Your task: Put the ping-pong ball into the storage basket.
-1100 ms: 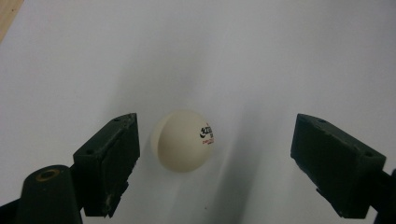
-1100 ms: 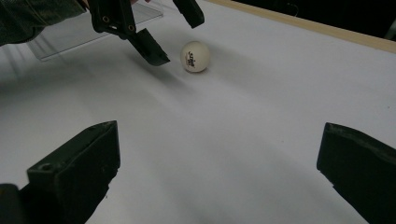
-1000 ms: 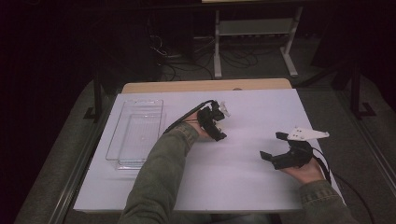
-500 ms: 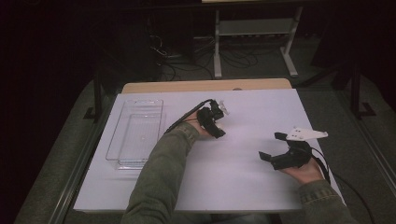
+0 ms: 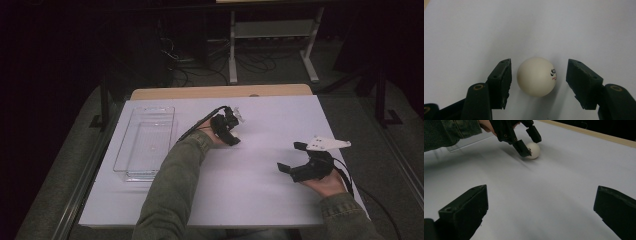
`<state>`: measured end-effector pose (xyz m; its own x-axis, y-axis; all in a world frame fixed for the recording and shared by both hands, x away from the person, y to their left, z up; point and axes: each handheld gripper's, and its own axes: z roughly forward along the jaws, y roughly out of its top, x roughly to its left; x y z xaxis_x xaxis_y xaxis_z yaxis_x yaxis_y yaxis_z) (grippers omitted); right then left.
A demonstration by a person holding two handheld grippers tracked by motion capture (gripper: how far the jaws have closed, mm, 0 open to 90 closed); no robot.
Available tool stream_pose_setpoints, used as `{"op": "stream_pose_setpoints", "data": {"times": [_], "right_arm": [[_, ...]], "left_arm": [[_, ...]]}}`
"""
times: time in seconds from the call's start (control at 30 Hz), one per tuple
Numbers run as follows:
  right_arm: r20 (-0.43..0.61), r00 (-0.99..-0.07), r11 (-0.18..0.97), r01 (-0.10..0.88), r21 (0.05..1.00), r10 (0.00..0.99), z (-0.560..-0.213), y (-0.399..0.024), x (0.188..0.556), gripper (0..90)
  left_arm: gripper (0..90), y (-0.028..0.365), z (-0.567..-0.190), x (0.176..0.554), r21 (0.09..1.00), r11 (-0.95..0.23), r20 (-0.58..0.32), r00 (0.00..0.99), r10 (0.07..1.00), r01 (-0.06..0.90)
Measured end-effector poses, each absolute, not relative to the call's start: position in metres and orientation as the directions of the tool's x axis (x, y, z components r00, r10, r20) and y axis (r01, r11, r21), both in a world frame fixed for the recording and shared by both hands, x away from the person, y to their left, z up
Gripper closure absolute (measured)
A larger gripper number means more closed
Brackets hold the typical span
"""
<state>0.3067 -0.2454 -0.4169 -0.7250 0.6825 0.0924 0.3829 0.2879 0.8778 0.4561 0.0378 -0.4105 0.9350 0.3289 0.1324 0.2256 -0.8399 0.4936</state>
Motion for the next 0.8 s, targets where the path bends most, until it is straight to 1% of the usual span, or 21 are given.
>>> {"op": "stream_pose_setpoints", "data": {"times": [0.2,0.43,0.5,0.63,0.8], "right_arm": [[0.091,-0.726,0.29,0.383,0.877,0.682,-0.4173,-0.2446,0.3069,0.0],[0.089,-0.728,0.293,0.381,0.877,0.68,-0.4176,-0.2441,0.3072,0.0],[0.089,-0.729,0.293,0.38,0.877,0.679,-0.4176,-0.2441,0.3073,0.0],[0.089,-0.728,0.293,0.381,0.877,0.68,-0.4177,-0.244,0.3074,0.0],[0.089,-0.728,0.293,0.38,0.877,0.679,-0.4176,-0.2441,0.3076,0.0]], "left_arm": [[40.3,0.0402,-0.4108,0.4579,0.495,-0.843,0.137,0.939,0.315,0.211],[44.2,0.0414,-0.411,0.4608,0.461,-0.868,0.15,0.948,0.28,0.183],[45.5,0.0401,-0.4118,0.4609,0.464,-0.868,0.138,0.953,0.269,0.178],[46.3,0.0372,-0.412,0.4606,0.455,-0.874,0.142,0.955,0.261,0.171],[49.4,0.035,-0.4107,0.4613,0.451,-0.876,0.137,0.957,0.255,0.169]]}}
